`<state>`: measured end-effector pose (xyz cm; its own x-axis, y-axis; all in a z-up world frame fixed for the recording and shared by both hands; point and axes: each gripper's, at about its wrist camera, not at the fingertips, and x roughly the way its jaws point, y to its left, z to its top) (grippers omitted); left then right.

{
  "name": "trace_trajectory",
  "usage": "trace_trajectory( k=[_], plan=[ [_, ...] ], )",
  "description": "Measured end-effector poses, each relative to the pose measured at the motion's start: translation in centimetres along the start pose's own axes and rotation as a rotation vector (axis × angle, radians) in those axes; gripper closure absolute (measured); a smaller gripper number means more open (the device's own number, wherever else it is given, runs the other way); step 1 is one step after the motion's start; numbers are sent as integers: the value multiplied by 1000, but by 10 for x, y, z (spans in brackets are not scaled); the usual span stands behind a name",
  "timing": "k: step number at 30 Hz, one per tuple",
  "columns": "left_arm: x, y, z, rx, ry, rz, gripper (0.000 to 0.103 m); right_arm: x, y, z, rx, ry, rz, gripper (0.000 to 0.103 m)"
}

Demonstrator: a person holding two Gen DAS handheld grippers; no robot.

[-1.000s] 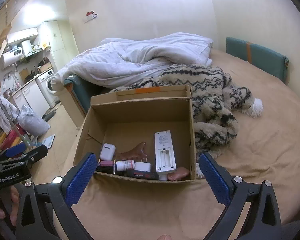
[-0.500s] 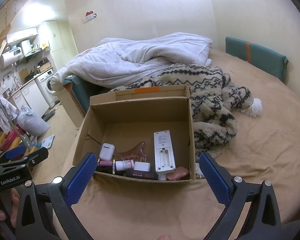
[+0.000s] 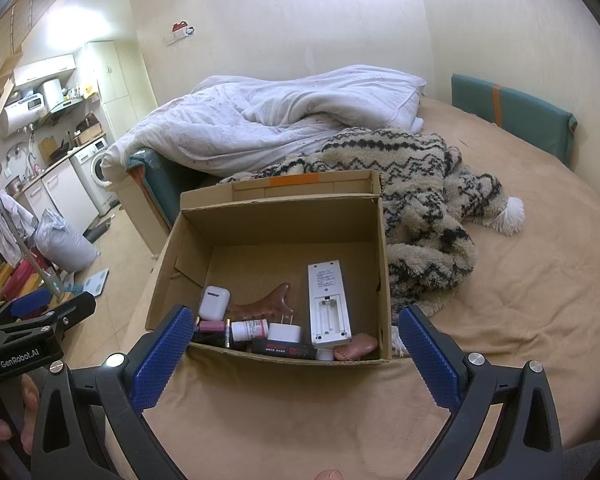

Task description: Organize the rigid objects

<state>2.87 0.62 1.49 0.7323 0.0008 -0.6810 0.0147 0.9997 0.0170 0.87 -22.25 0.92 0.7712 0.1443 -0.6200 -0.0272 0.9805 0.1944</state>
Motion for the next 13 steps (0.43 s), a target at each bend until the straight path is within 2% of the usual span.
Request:
trace_trajectory(
  k=[13],
  plan=[
    [-1, 1, -1, 2, -3, 6, 2, -1, 0, 0, -1, -3, -1, 0]
  ],
)
